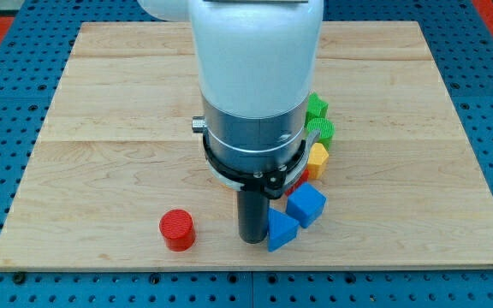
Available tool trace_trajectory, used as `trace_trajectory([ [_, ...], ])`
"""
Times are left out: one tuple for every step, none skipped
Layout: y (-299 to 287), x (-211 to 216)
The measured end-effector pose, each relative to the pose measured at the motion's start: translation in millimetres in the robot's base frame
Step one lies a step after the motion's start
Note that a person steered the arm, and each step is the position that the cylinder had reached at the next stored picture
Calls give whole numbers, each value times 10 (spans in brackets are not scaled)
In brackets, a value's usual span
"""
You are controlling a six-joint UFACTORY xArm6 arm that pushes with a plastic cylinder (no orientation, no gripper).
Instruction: Slide the red star close to the yellow heart
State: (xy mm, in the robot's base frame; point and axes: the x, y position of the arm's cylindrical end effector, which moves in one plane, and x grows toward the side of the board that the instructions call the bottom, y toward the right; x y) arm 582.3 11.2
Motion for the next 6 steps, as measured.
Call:
trace_trajectory([
  [434, 0],
  [103, 116],
  [461, 362],
  [622, 64],
  [619, -383],
  [618, -283],
])
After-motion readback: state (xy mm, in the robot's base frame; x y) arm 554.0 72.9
